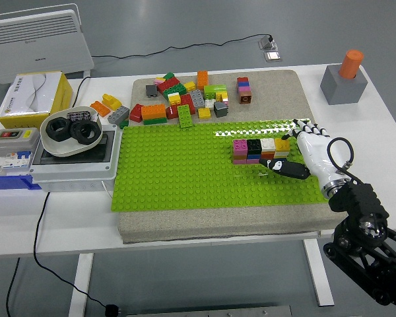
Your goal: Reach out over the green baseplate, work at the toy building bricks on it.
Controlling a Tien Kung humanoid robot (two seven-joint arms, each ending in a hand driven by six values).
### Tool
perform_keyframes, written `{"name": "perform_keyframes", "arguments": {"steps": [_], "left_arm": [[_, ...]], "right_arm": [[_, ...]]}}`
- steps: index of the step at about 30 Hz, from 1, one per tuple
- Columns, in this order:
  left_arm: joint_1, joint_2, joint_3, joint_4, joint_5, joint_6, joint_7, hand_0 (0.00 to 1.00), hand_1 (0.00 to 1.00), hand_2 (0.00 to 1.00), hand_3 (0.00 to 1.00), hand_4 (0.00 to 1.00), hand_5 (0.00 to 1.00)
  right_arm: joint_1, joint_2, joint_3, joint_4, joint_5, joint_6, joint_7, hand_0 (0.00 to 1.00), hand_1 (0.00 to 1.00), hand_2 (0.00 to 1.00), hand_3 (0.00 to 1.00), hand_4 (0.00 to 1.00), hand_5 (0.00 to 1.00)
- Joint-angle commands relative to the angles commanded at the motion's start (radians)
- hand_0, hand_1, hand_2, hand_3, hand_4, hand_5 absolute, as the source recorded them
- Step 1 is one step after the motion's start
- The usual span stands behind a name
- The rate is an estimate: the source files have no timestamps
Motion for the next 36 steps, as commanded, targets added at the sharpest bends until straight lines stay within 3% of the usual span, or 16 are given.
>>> {"name": "perform_keyframes", "arguments": {"steps": [36], "left_arm": [[0.004, -0.002, 0.002, 0.002, 0.000, -0.001, 0.003, 0.791, 0.730, 0.642, 0.465, 0.650, 0.409]], "right_arm": [[-0.001, -0.001, -0.029, -0.023, 0.008, 0.012, -0.006, 0.998, 0.997, 0.998, 0.696, 0.998, 0.754]]}}
